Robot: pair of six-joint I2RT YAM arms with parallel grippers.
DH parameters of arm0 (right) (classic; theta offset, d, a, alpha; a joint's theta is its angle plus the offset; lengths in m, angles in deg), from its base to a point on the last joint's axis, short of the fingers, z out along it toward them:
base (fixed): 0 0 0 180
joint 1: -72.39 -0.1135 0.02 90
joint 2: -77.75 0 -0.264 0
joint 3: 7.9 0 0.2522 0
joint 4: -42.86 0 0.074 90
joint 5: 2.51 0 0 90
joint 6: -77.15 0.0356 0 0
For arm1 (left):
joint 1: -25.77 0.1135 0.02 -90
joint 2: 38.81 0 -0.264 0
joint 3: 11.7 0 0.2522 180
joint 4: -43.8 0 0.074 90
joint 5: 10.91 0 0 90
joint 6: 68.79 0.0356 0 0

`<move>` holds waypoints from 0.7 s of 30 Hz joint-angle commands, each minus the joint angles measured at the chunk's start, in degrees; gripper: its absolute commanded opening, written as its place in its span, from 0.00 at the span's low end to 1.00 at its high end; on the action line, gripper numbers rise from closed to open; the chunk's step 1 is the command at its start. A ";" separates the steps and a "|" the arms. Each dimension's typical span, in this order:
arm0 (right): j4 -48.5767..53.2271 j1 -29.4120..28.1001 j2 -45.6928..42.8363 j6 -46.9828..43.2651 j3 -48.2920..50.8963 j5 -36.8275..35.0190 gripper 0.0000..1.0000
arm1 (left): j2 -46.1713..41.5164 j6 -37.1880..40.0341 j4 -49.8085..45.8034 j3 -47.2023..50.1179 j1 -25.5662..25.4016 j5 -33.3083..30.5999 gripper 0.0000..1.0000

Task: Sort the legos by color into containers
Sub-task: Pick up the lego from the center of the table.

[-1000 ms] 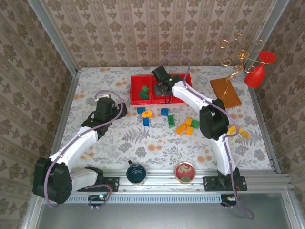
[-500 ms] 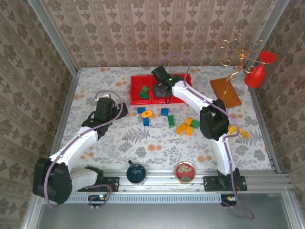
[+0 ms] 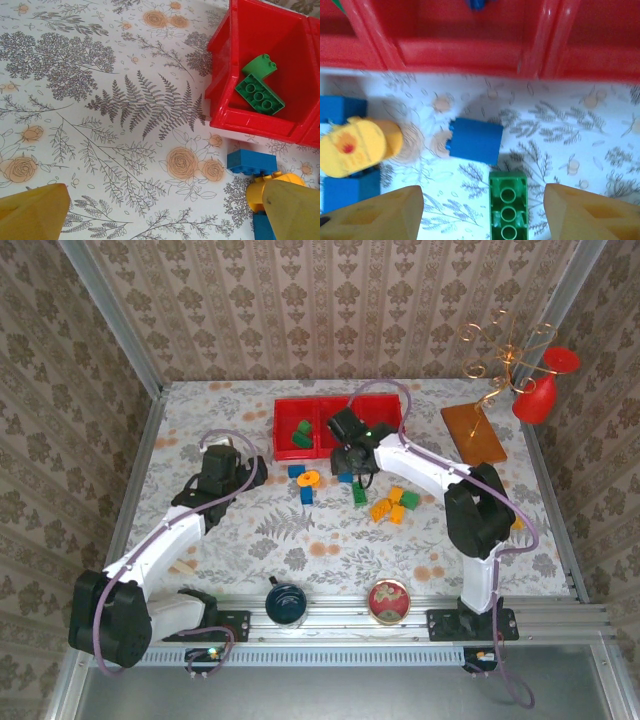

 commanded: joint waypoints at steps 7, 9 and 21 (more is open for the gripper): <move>-1.03 -1.47 2.48 3.82 1.56 2.74 0.75 | -0.63 -0.92 0.78 0.08 0.49 0.42 1.00; -0.67 -1.62 3.81 3.66 0.48 2.82 0.77 | -0.61 -0.92 0.78 0.08 0.58 0.42 1.00; 1.80 -1.43 9.98 2.03 -6.65 0.38 0.77 | -0.19 -1.02 1.12 0.19 0.74 0.86 1.00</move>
